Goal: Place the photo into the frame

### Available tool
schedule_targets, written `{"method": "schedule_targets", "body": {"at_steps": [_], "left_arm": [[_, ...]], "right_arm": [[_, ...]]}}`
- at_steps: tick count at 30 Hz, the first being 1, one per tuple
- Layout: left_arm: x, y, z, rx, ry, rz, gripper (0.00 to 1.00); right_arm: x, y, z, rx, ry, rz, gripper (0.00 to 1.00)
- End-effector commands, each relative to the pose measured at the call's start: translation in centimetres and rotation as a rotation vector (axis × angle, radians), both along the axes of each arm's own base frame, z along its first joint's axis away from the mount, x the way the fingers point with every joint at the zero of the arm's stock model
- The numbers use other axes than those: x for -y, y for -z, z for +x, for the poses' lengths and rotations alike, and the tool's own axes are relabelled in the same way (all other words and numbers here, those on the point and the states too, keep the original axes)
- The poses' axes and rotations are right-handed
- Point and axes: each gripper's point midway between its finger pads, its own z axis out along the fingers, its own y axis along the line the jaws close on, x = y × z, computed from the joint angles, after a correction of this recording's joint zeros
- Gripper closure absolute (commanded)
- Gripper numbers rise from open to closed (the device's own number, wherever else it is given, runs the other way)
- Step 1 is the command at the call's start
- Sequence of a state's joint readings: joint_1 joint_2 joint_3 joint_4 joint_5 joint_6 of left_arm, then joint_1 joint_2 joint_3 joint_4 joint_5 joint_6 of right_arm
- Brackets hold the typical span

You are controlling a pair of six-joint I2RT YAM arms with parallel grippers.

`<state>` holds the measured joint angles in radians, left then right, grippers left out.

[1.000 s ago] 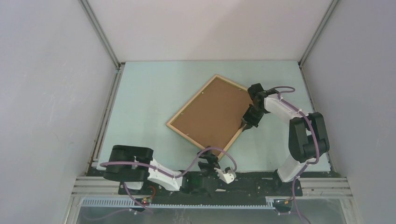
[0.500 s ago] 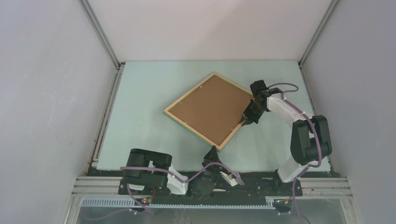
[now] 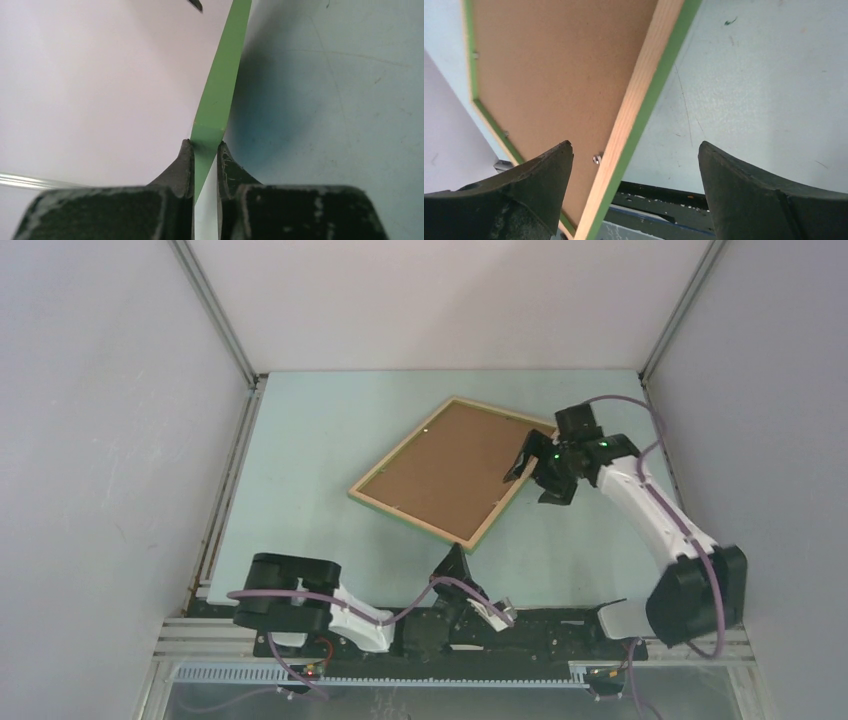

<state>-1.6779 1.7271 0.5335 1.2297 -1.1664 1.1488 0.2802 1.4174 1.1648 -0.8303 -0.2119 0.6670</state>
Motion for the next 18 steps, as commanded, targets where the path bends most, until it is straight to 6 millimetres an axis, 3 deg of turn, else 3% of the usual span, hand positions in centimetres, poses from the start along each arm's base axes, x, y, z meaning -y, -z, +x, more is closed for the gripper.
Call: {"method": "schedule_targets", "body": {"at_steps": [1,7,13,18], "left_arm": [[1.5,-5.6,-0.5,-0.098,0.063,-0.315,1.00],[2.7,-8.8,-1.0,-0.261,0.199,-0.447,1.00],[2.5,-12.0,-0.4,-0.444,0.311,-0.628,1.00],[0.0,-14.5,0.7,-0.567,0.371,-0.864,1.00]], "right_arm": [[3.4,-5.3,-0.3,0.194,0.022,-0.025,0.00],[7.1,-9.0,-2.5,0.297,0.097,0.004,0.00],[9.3,-9.5,-4.1,0.306,0.155,-0.027,0.00],[9.7,-9.5,-4.6,0.319,0.163,-0.036,0.01]]}}
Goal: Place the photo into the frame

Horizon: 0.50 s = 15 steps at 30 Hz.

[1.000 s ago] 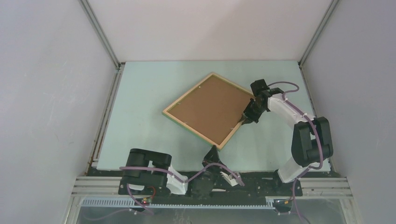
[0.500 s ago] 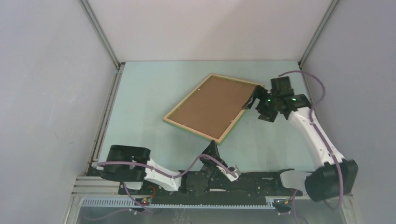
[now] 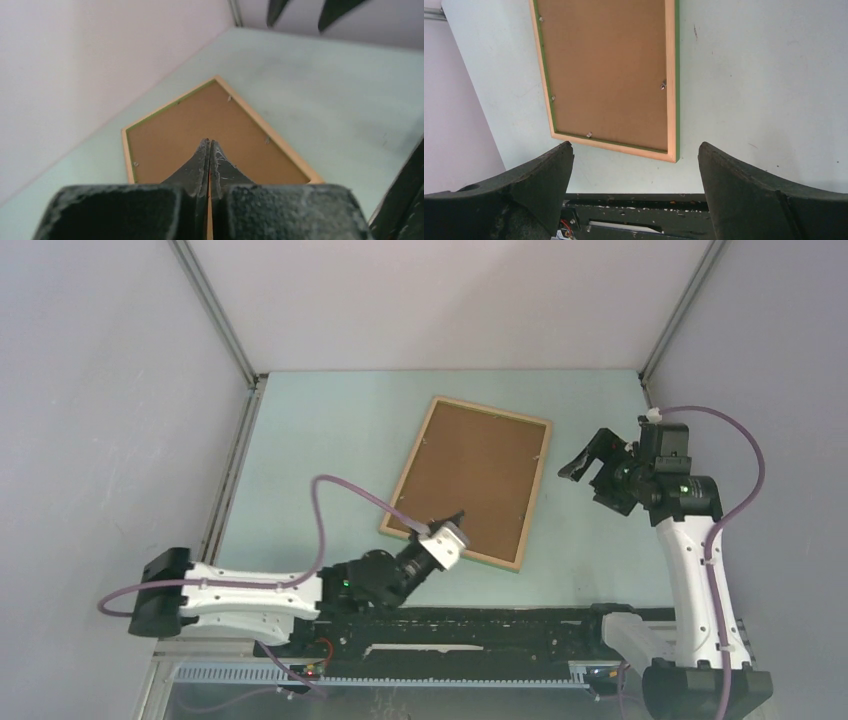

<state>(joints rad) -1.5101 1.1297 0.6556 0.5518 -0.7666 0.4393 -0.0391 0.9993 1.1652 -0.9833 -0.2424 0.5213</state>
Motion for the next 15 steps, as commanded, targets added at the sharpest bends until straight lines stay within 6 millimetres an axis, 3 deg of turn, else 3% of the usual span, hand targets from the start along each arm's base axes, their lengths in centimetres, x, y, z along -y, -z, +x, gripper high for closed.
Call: {"method": "schedule_targets", "body": {"at_steps": [1,4,7,8,10,13,15], "left_arm": [[-0.7,-3.3,-0.2,-0.181,0.129,-0.289,1.00],[-1.7,-3.1,1.0,-0.209,0.116,-0.294,1.00],[-1.8,-2.1,1.6,-0.282,0.109,-0.273,0.97],[-1.9,-1.7,2.0,-0.344,0.100,-0.299,0.88],[-2.9,-0.7,3.7,-0.464,0.041,-0.340,0.62],[-4.0,1.6,4.9,-0.614,0.001,-0.365,0.45],[-5.4,2.7,6.0,-0.703,-0.046,-0.406,0.31]], "right_arm": [[0.2,-0.2,-0.8,0.013,-0.018,-0.019,0.01],[0.3,0.5,-0.7,-0.005,-0.018,-0.018,0.01],[-0.6,2.7,-0.7,-0.069,-0.033,0.043,0.00],[-1.5,3.5,-0.8,-0.083,-0.064,0.085,0.00],[-3.5,4.8,-1.1,-0.092,-0.153,0.167,0.00],[-4.3,8.4,-1.8,-0.193,-0.176,0.174,0.00],[-5.8,10.3,-2.9,-0.269,-0.239,0.143,0.01]]}}
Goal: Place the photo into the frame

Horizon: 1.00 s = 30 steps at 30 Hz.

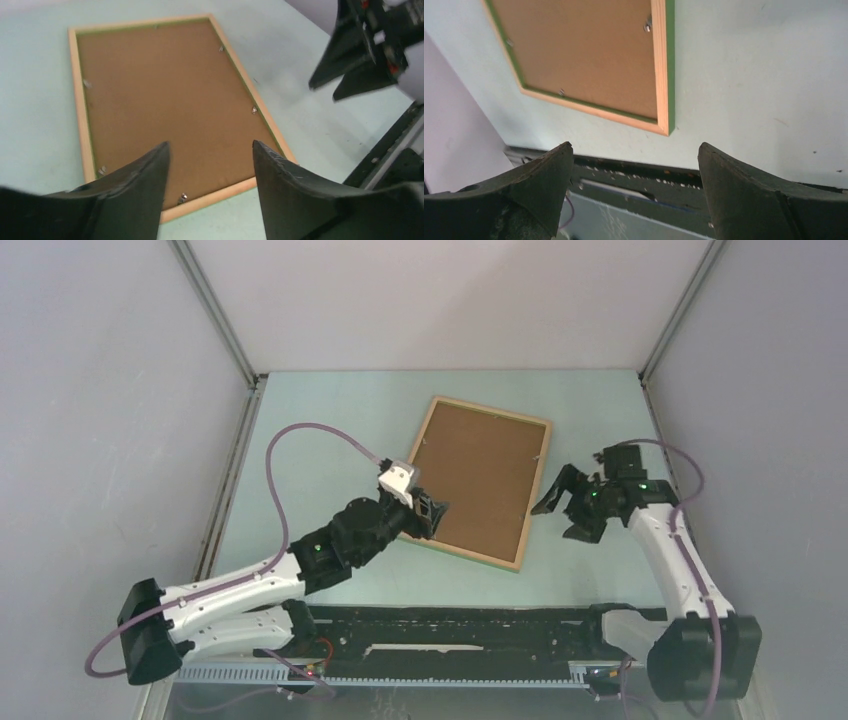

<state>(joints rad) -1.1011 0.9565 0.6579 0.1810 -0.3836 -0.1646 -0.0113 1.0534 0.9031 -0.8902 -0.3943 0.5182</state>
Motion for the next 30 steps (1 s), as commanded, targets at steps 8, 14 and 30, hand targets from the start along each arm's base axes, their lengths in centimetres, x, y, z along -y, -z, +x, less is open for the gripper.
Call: {"method": "schedule_targets", "body": {"at_steps": [8,14,30], "left_arm": [[-5.6,5.4,3.8,-0.532,-0.151,-0.259,0.17],[-6.2,7.0,3.7,-0.584,-0.154,-0.284,0.13],[-2.1,8.9,1.6,-0.677,0.133,-0.351,0.07]], "right_arm": [[-4.7,7.5,-2.4,-0.264,-0.225,-0.091,0.11],[-4.8,9.9,-2.9,-0.332,-0.259,-0.173,0.13],[-5.2,15.1,-3.9,-0.455,-0.268,-0.323,0.38]]}}
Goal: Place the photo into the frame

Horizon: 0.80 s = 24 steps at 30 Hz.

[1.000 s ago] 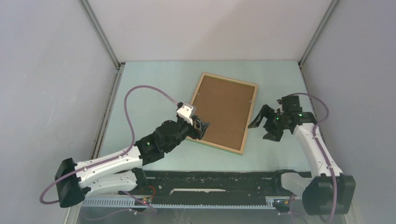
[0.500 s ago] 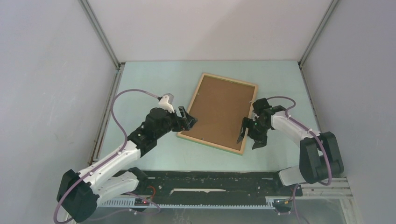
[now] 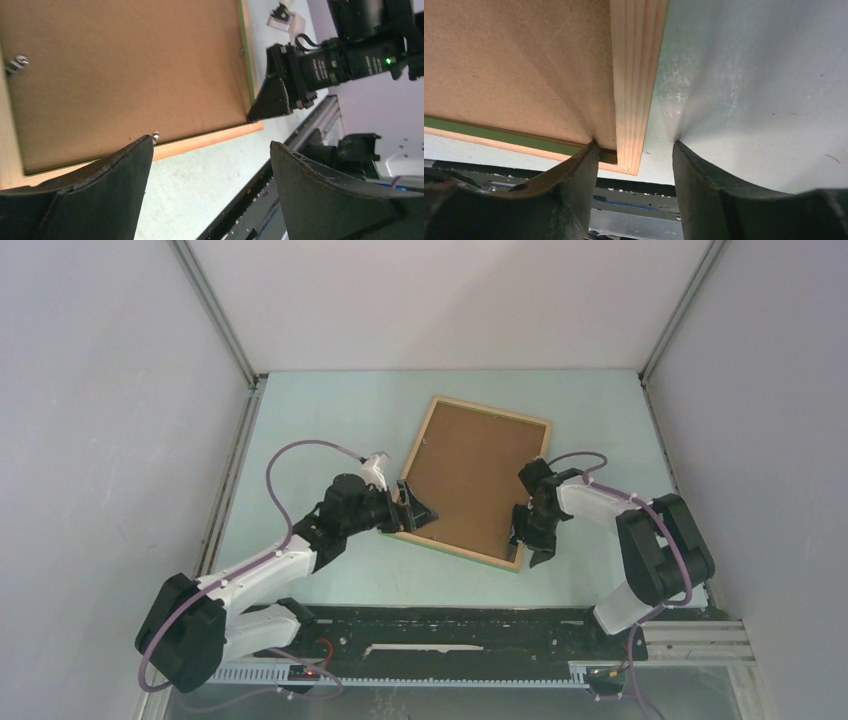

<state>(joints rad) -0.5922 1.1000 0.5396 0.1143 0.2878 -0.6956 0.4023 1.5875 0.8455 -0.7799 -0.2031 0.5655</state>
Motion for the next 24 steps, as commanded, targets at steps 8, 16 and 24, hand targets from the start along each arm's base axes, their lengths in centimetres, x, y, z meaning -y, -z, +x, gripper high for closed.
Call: {"method": "schedule_targets", "body": {"at_steps": [8,16,24], "left_arm": [[1.7,-2.6,-1.4,0.106,0.133,-0.148,0.05],[2.0,-4.1,-2.0,0.172,0.163,-0.197,0.03],[5.1,-4.4,-5.8,0.645,0.288,0.099,0.00]], "right_arm": [[0.5,2.1,0.3,-0.025,0.090,-0.094,1.00],[-1.3,-1.8,0.1,-0.017,0.203,0.018,1.00],[-2.1,-4.2,0.4,-0.071,0.261,0.002,1.00]]}}
